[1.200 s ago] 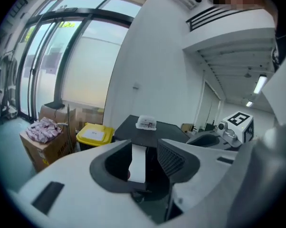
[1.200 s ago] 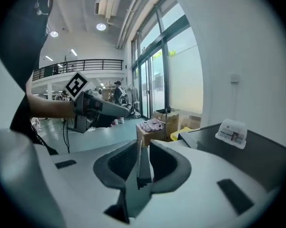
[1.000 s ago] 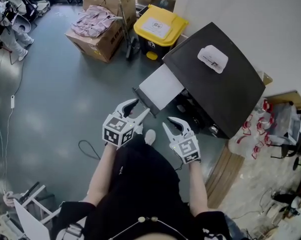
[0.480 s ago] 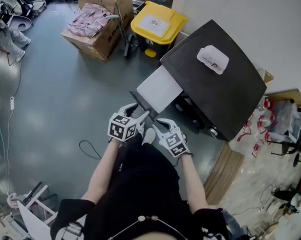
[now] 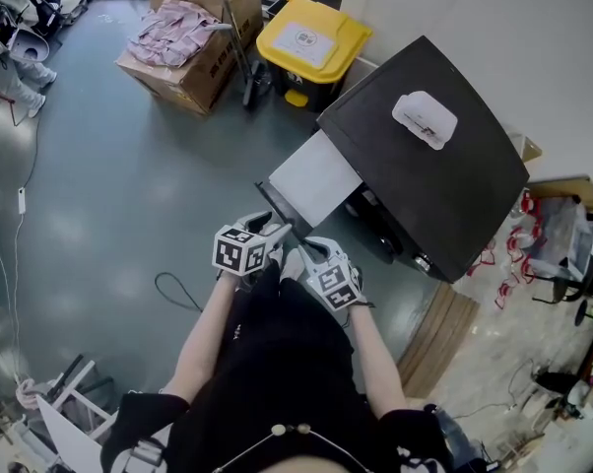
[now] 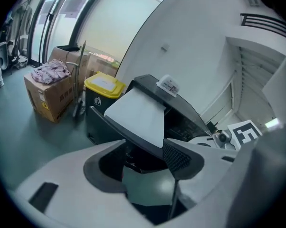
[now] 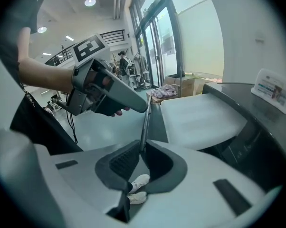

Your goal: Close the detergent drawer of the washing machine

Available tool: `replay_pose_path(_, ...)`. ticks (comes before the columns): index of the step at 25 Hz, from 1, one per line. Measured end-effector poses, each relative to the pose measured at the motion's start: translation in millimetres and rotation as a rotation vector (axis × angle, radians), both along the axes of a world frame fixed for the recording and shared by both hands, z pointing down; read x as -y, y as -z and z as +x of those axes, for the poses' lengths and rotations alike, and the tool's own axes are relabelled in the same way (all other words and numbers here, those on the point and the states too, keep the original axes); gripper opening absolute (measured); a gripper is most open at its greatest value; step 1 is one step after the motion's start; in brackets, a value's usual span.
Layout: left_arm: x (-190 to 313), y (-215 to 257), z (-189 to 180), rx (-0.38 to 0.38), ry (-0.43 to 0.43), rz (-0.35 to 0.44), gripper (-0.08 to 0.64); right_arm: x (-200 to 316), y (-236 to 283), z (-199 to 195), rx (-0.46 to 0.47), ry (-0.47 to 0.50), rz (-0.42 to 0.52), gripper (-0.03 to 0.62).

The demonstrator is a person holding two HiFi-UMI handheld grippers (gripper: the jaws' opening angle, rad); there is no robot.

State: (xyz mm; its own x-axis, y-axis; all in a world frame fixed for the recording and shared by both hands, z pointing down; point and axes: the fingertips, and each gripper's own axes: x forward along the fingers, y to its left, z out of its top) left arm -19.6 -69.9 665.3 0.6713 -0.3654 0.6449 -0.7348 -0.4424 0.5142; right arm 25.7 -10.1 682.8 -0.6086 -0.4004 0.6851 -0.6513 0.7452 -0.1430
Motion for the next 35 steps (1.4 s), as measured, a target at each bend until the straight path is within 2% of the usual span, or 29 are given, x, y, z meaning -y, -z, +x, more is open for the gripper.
replay_pose_path(5, -1, -7, 7, -0.007, -0.023, -0.031, 0.232, 1, 1, -1, -0.007, -0.016, 0.016, 0.041)
replay_pose_path(11, -5, -10, 10, 0.021, -0.052, -0.028, 0.232, 1, -2, 0, -0.017, -0.047, 0.01, 0.038)
replay_pose_path(14, -4, -10, 9, 0.018, -0.039, -0.036, 0.232, 2, 0, -1, -0.053, -0.036, 0.022, 0.037)
replay_pose_path(21, 0, 0, 11, 0.002, -0.026, -0.018, 0.232, 3, 16, 1, -0.084, -0.022, 0.064, 0.038)
replay_pose_path(26, 0, 5, 14, 0.023, -0.063, 0.017, 0.232, 5, 23, 5, -0.086, -0.054, 0.086, 0.038)
replay_pose_path(35, 11, 6, 22, 0.025, -0.066, 0.041, 0.232, 16, 26, 12, -0.127, -0.056, 0.118, 0.04)
